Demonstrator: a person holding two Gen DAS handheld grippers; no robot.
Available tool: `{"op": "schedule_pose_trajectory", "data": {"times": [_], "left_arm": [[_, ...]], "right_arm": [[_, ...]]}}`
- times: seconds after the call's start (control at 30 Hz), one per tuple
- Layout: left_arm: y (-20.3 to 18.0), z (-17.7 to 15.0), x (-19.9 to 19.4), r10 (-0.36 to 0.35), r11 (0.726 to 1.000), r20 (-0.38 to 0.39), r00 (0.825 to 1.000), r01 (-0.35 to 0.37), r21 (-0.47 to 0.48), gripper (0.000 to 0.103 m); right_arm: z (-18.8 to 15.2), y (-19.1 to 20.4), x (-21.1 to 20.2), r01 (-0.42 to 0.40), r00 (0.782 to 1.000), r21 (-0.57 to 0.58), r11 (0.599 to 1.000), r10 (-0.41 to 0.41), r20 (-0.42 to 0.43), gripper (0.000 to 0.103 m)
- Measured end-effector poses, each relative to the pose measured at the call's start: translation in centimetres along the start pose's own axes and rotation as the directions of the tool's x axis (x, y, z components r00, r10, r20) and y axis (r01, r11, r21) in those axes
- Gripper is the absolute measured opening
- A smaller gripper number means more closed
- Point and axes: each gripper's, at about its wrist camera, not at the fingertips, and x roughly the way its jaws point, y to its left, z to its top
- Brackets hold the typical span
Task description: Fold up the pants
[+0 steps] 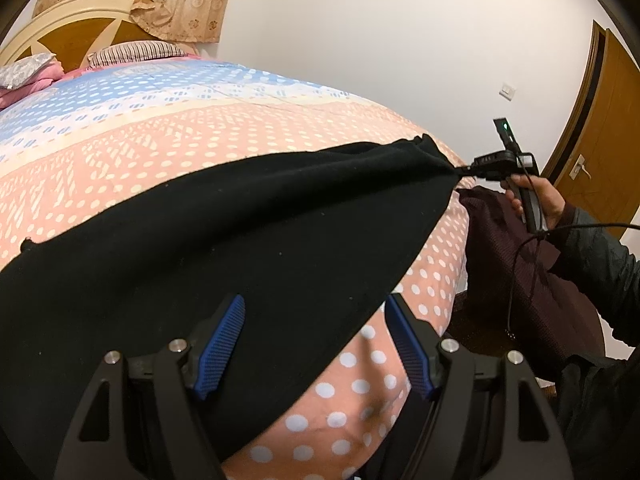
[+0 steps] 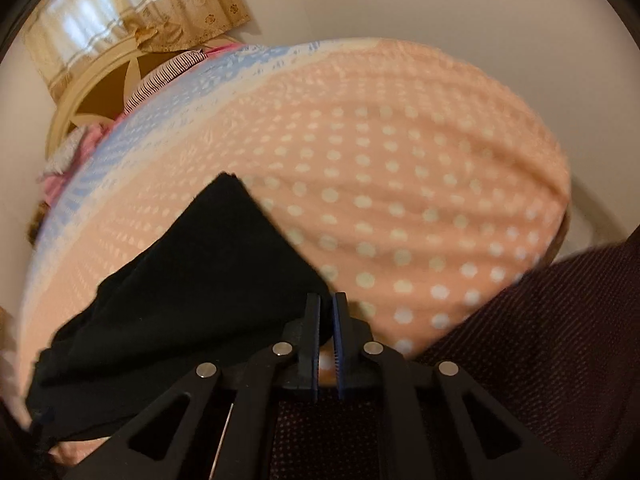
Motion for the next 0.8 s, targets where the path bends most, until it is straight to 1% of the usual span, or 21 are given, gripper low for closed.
{"op": "schedule_pose_trajectory", "data": {"times": [0.03,0.07,0.1,0.13,0.17,0.23,0.27,0.3,0.33,0.37,0.4,0.43,0.47,0.53,0.57,0.63,0.67,0.7,0.77,0.8], "left_arm": [[0.1,0.0,-0.1,0.0,1.0,0.0,1.0,0.0,-0.005,0.075],[0.1,0.0,-0.3,0.001,1.0,0.001,1.0,-0.001,-0.007,0.075],[0.2,0.0,-0.4,0.004,1.0,0.005,1.0,-0.004,-0.01,0.075],[0.2,0.0,-0.5,0.007,1.0,0.008,1.0,-0.006,-0.012,0.075],[0.2,0.0,-0.7,0.01,1.0,0.015,1.0,-0.009,-0.017,0.075],[0.4,0.2,-1.3,0.007,1.0,0.032,0.999,-0.006,-0.026,0.075],[0.4,0.2,-1.4,0.011,1.0,0.037,0.999,-0.01,-0.025,0.075],[0.5,0.3,-1.5,0.017,1.0,0.04,0.999,-0.016,-0.025,0.075],[0.6,0.2,-1.6,0.025,0.999,0.043,0.999,-0.024,-0.026,0.075],[0.8,0.2,-1.7,0.028,0.999,0.045,0.999,-0.026,-0.034,0.075],[0.9,0.1,-1.6,0.029,0.999,0.043,0.999,-0.027,-0.042,0.075],[1.0,0.1,-1.6,0.032,0.999,0.043,0.999,-0.03,-0.045,0.075],[1.1,0.0,-1.6,0.039,0.998,0.042,0.998,-0.037,-0.048,0.075],[1.4,-0.2,-1.7,0.046,0.997,0.041,0.998,-0.044,-0.056,0.075],[1.5,-0.3,-1.7,0.048,0.997,0.041,0.998,-0.045,-0.061,0.075],[1.8,-0.4,-1.7,0.052,0.996,0.04,0.998,-0.049,-0.07,0.075],[1.9,-0.4,-1.7,0.053,0.996,0.04,0.998,-0.049,-0.075,0.075],[2.0,-0.4,-1.6,0.052,0.996,0.039,0.998,-0.049,-0.079,0.075],[2.0,-0.4,-1.5,0.054,0.995,0.04,0.998,-0.051,-0.084,0.075],[2.0,-0.4,-1.5,0.054,0.995,0.041,0.998,-0.051,-0.084,0.075]], "right_arm": [[0.2,0.6,-0.6,0.054,0.998,-0.029,0.998,-0.053,0.029,0.029],[0.7,1.2,-1.7,0.111,0.991,-0.052,0.992,-0.106,0.082,0.04],[1.1,1.6,-2.7,0.12,0.985,-0.056,0.991,-0.112,0.13,0.041],[1.7,1.9,-3.5,0.11,0.982,-0.064,0.992,-0.098,0.164,0.041],[2.1,2.4,-4.1,0.093,0.981,-0.074,0.993,-0.079,0.18,0.041],[3.0,4.0,-4.6,0.027,0.981,-0.123,0.992,-0.002,0.193,0.041],[3.4,5.7,-4.5,-0.054,0.982,-0.19,0.98,0.086,0.167,0.041],[3.5,7.2,-4.1,-0.112,0.98,-0.239,0.964,0.147,0.133,0.041],[3.4,8.3,-3.9,-0.146,0.978,-0.27,0.952,0.18,0.108,0.041],[3.3,10.3,-3.1,-0.212,0.969,-0.323,0.922,0.241,0.05,0.041],[3.3,11.8,-2.3,-0.252,0.963,-0.358,0.899,0.271,0.003,0.041],[3.1,12.7,-1.7,-0.269,0.96,-0.383,0.884,0.28,-0.029,0.041],[2.6,14.4,-0.8,-0.287,0.956,-0.437,0.853,0.283,-0.077,0.041],[1.7,16.0,0.1,-0.289,0.956,-0.501,0.816,0.27,-0.112,0.041],[1.2,16.9,0.8,-0.292,0.956,-0.533,0.794,0.254,-0.146,0.041],[0.6,17.6,1.4,-0.293,0.956,-0.558,0.777,0.234,-0.177,0.041],[0.3,18.0,1.9,-0.273,0.962,-0.587,0.763,0.207,-0.179,0.041],[0.1,18.4,2.5,-0.246,0.969,-0.609,0.754,0.175,-0.175,0.036],[-0.1,18.7,3.1,-0.204,0.978,-0.639,0.742,0.129,-0.163,0.019],[-0.1,18.8,3.1,-0.199,0.979,-0.64,0.742,0.124,-0.16,0.012]]}}
